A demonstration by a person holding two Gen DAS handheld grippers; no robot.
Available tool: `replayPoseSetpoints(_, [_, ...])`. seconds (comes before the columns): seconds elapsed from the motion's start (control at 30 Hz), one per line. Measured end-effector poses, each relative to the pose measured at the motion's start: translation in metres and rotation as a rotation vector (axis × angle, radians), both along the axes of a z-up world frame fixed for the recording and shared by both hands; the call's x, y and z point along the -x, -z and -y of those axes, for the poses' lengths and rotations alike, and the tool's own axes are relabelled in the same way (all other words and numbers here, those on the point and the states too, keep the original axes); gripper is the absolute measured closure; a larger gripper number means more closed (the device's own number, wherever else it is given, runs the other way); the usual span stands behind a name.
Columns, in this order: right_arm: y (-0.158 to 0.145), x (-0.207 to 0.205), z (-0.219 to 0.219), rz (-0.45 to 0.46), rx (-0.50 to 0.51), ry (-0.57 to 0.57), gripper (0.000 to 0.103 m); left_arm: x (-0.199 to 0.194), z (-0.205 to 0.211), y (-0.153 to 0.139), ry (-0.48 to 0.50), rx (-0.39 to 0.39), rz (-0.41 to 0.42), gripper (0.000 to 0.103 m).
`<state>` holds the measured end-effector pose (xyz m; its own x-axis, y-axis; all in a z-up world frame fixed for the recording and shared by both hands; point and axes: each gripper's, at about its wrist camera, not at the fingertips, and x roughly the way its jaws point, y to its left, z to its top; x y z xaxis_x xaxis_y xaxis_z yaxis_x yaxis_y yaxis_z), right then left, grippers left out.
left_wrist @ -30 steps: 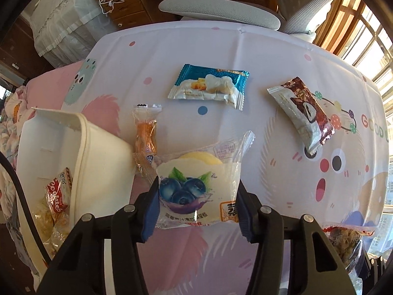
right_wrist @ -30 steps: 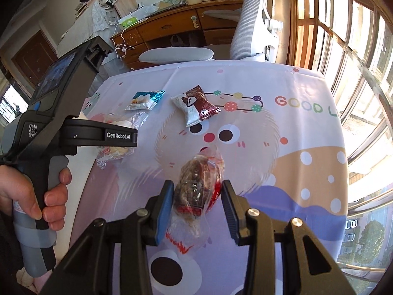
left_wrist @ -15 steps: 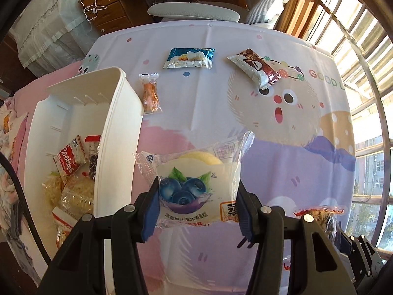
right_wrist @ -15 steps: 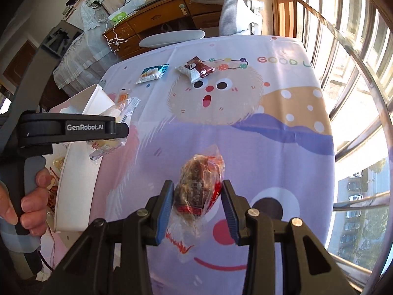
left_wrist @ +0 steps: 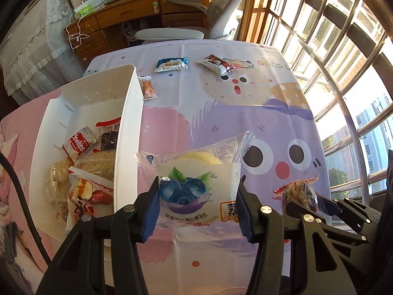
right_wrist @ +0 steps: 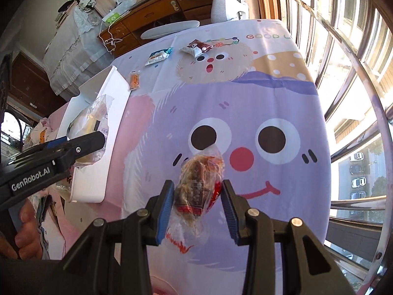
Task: Organize snacks
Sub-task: 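Carry the bun pack with the left gripper while the right gripper carries the nut pack to the tray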
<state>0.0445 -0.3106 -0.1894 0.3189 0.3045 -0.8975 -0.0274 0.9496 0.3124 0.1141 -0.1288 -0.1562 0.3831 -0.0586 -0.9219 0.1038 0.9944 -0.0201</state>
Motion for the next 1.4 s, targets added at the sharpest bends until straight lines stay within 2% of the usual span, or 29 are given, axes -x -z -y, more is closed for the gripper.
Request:
replayPoseSetpoints(0.13, [-0.005, 0.014, -0.011, -0.002, -0.003, -0.019, 0.064, 0.027, -0.015, -0.015, 0.036, 0.043, 0.051, 0.050])
replayPoseSetpoints(0.37, [-0.021, 0.021, -0.036, 0.049, 0.002, -0.080, 0.064, 0.057, -0.044, -0.030, 0.062, 0.101, 0.103, 0.050])
replayPoseSetpoints(0.7, [-0.050, 0.013, -0.088, 0.152, 0.033, -0.107, 0.064, 0.065, -0.108, -0.042, 0.085, 0.149, 0.157, 0.050])
replayPoseSetpoints(1.03, [-0.065, 0.003, -0.143, 0.195, 0.005, -0.014, 0.064, 0.049, -0.178, -0.057, 0.195, 0.145, 0.180, 0.049])
replayPoseSetpoints(1.4, [-0.061, 0.001, -0.208, 0.234, -0.038, 0.130, 0.064, 0.024, -0.250, -0.051, 0.327, 0.148, 0.175, 0.049])
